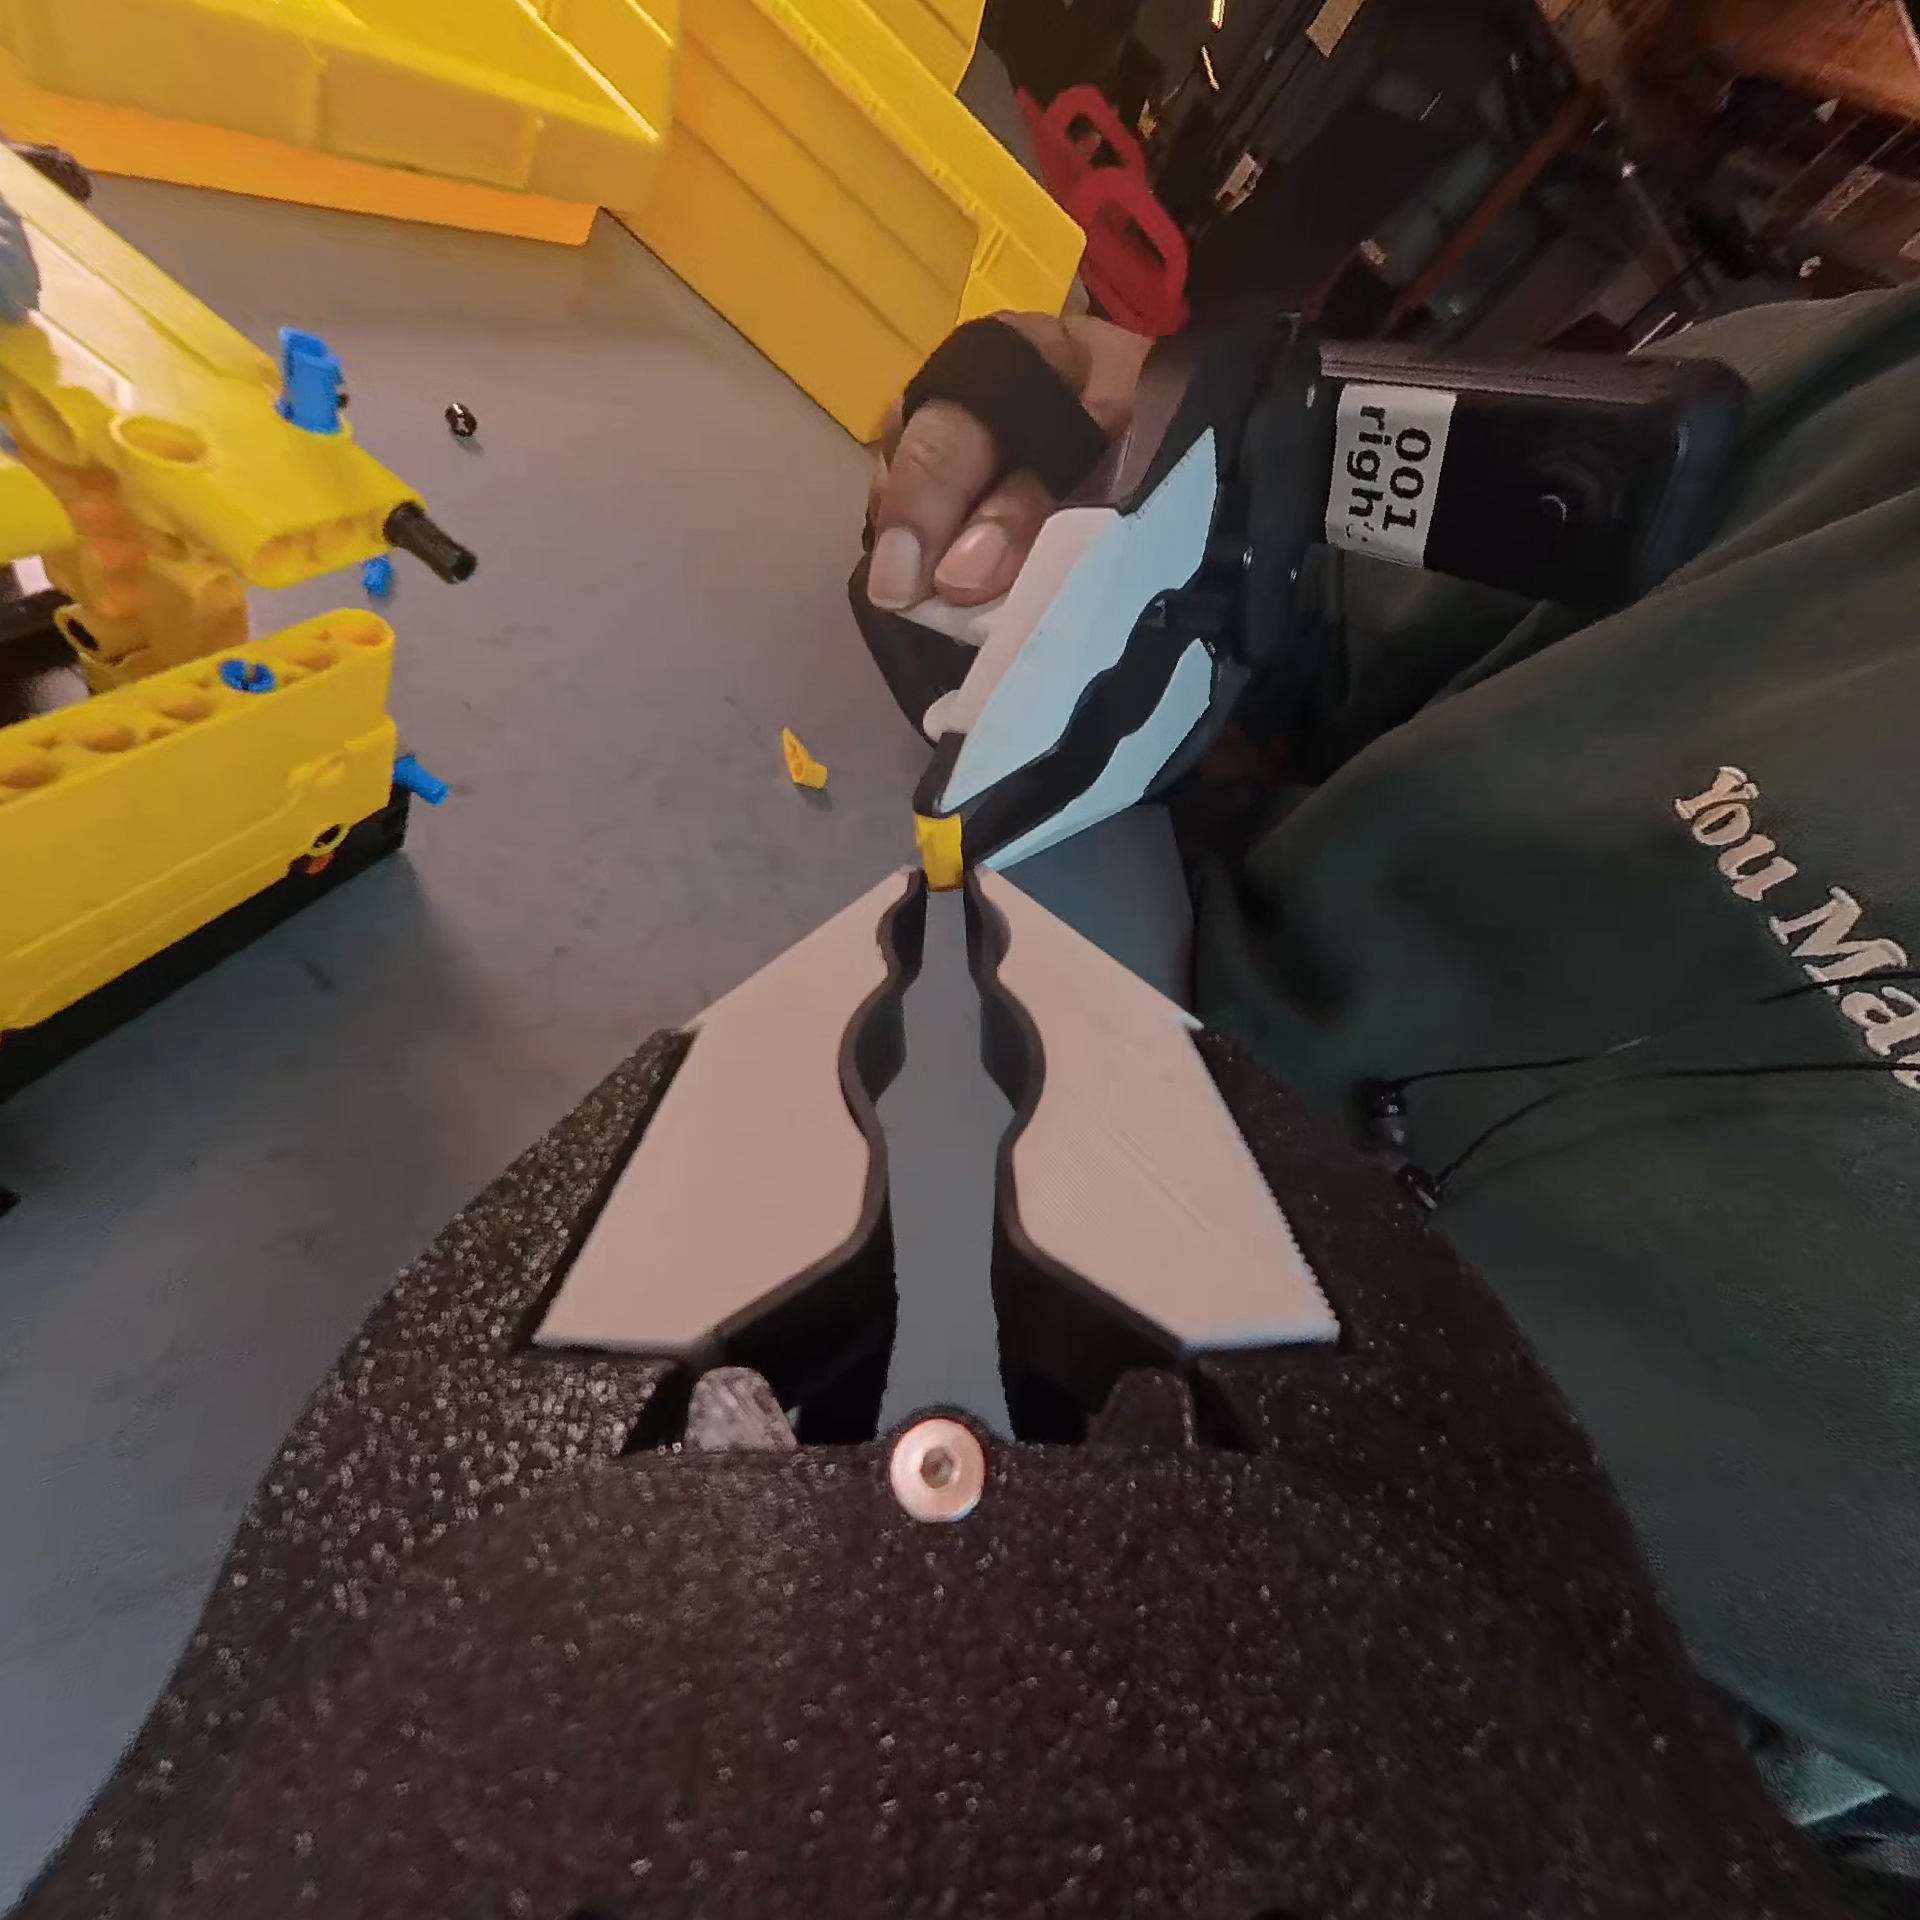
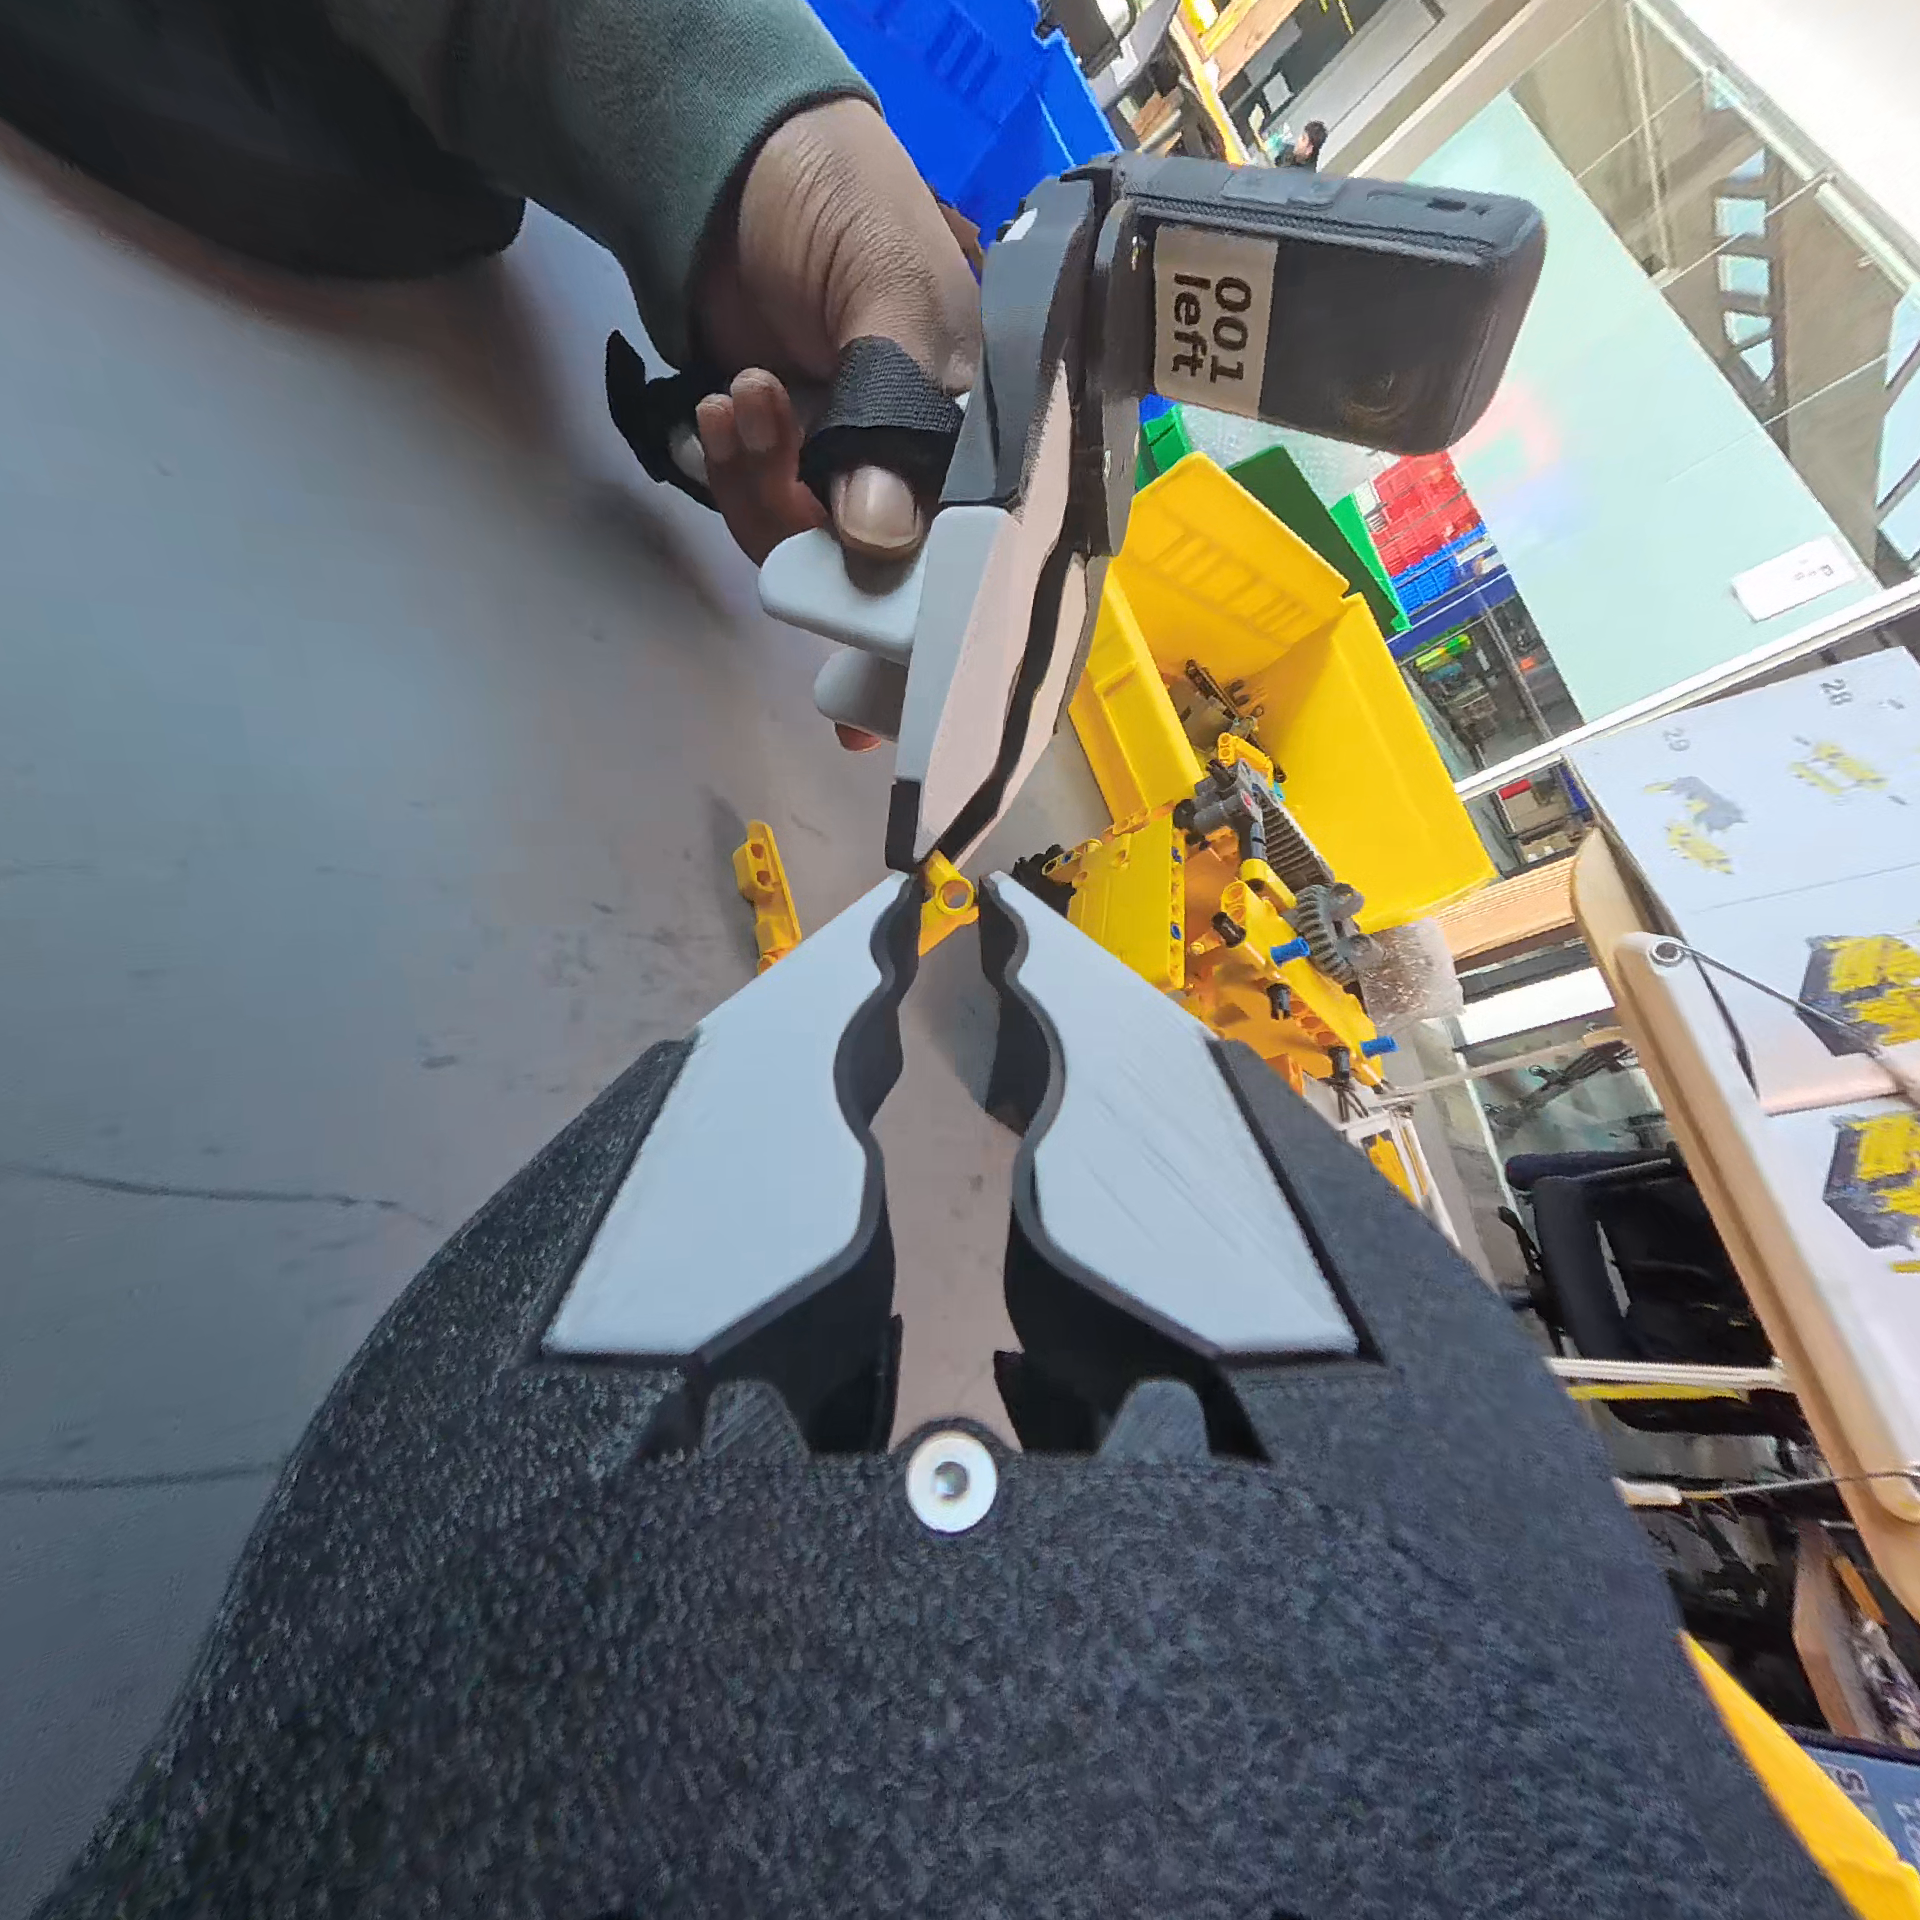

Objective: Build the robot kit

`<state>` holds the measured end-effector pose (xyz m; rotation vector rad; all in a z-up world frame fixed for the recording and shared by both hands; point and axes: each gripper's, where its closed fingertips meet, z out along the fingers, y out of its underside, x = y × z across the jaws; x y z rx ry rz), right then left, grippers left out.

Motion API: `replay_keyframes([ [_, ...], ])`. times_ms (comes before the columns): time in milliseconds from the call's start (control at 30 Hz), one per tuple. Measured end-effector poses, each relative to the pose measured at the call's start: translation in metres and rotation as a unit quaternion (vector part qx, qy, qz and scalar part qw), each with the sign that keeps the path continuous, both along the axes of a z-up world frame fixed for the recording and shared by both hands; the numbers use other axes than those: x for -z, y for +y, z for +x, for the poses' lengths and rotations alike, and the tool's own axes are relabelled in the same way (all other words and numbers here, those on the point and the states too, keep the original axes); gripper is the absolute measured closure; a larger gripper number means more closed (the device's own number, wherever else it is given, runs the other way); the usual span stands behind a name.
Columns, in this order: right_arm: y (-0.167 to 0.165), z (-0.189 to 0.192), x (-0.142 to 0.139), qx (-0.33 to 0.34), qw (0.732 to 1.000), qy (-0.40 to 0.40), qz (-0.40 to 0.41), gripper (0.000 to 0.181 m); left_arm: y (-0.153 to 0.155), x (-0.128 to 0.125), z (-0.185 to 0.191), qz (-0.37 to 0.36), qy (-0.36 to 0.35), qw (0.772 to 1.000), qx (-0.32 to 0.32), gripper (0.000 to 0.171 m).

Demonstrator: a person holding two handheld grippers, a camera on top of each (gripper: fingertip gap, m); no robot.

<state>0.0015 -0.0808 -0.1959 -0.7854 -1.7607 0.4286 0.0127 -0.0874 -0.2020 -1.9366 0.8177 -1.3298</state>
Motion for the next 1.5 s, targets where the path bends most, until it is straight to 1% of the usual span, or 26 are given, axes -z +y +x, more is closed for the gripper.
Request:
replay_keyframes([
  [67, -0.001, 0.001, 0.0, -0.009, 0.999, 0.001, -0.05, 0.168, -0.002, 0.0, 0.001, 0.035, 0.022, 0.999, 0.005, 0.166],
  [133, -0.007, 0.004, 0.004, -0.031, 0.986, -0.019, -0.164, 0.154, -0.003, -0.002, 0.001, 0.069, 0.04, 0.997, 0.009, 0.166],
  [167, -0.011, 0.006, 0.006, -0.047, 0.973, -0.033, -0.225, 0.153, -0.005, -0.003, 0.001, 0.078, 0.045, 0.996, 0.014, 0.166],
  [233, -0.014, 0.009, 0.005, -0.065, 0.948, -0.042, -0.307, 0.154, -0.007, -0.002, 0.001, 0.095, 0.058, 0.994, 0.019, 0.166],
  [300, -0.016, 0.009, 0.0, -0.078, 0.933, -0.036, -0.348, 0.161, -0.009, 0.001, 0.003, 0.105, 0.073, 0.991, 0.026, 0.166],
  [433, -0.015, 0.008, 0.002, -0.08, 0.927, -0.043, -0.364, 0.172, -0.012, 0.002, 0.005, 0.105, 0.074, 0.991, 0.034, 0.166],
  [567, -0.014, 0.008, 0.001, -0.084, 0.921, -0.043, -0.377, 0.174, -0.011, 0.002, 0.006, 0.102, 0.07, 0.992, 0.033, 0.166],
  [667, -0.009, 0.006, 0.001, -0.072, 0.915, -0.045, -0.395, 0.175, -0.007, 0.004, 0.001, 0.098, 0.081, 0.992, 0.021, 0.165],
  [700, -0.004, 0.006, 0.001, -0.062, 0.914, -0.043, -0.399, 0.175, -0.004, 0.008, -0.005, 0.1, 0.1, 0.99, 0.012, 0.163],
  [733, 0.004, 0.007, 0.001, -0.05, 0.914, -0.041, -0.4, 0.175, 0.001, 0.015, -0.014, 0.105, 0.129, 0.986, -0.002, 0.157],
  [800, 0.017, 0.012, 0.0, -0.032, 0.913, -0.035, -0.405, 0.174, 0.005, 0.03, -0.027, 0.106, 0.18, 0.978, -0.01, 0.153],
  [900, 0.027, 0.017, 0.001, -0.019, 0.91, -0.031, -0.412, 0.175, 0.003, 0.046, -0.027, 0.093, 0.213, 0.973, -0.003, 0.151],
  [1067, 0.026, 0.019, 0.004, -0.027, 0.909, -0.036, -0.414, 0.175, 0.004, 0.07, -0.024, 0.099, 0.28, 0.955, 0.008, 0.153],
  [1133, 0.025, 0.02, 0.005, -0.034, 0.907, -0.041, -0.419, 0.175, 0.006, 0.072, -0.025, 0.112, 0.295, 0.949, 0.004, 0.162],
  [1167, 0.024, 0.02, 0.006, -0.036, 0.906, -0.043, -0.421, 0.175, 0.008, 0.072, -0.025, 0.117, 0.299, 0.947, -0.001, 0.165],
  [1233, 0.024, 0.019, 0.007, -0.039, 0.905, -0.045, -0.422, 0.175, 0.01, 0.072, -0.024, 0.119, 0.296, 0.948, -0.003, 0.165],
  [1267, 0.024, 0.019, 0.008, -0.039, 0.904, -0.047, -0.423, 0.175, 0.011, 0.07, -0.023, 0.118, 0.287, 0.951, -0.006, 0.165],
  [1300, 0.025, 0.019, 0.007, -0.039, 0.903, -0.047, -0.425, 0.175, 0.012, 0.066, -0.02, 0.111, 0.264, 0.958, -0.008, 0.165],
  [1367, 0.025, 0.02, 0.005, -0.041, 0.901, -0.042, -0.429, 0.175, 0.017, 0.053, -0.018, 0.11, 0.217, 0.97, -0.025, 0.165],
  [1433, 0.028, 0.02, 0.002, -0.036, 0.898, -0.034, -0.437, 0.175, 0.021, 0.037, -0.017, 0.156, 0.197, 0.967, -0.032, 0.165],
  [1500, 0.031, 0.021, -0.002, -0.038, 0.894, -0.023, -0.446, 0.175, 0.019, 0.025, -0.011, 0.175, 0.179, 0.968, -0.031, 0.165],
])
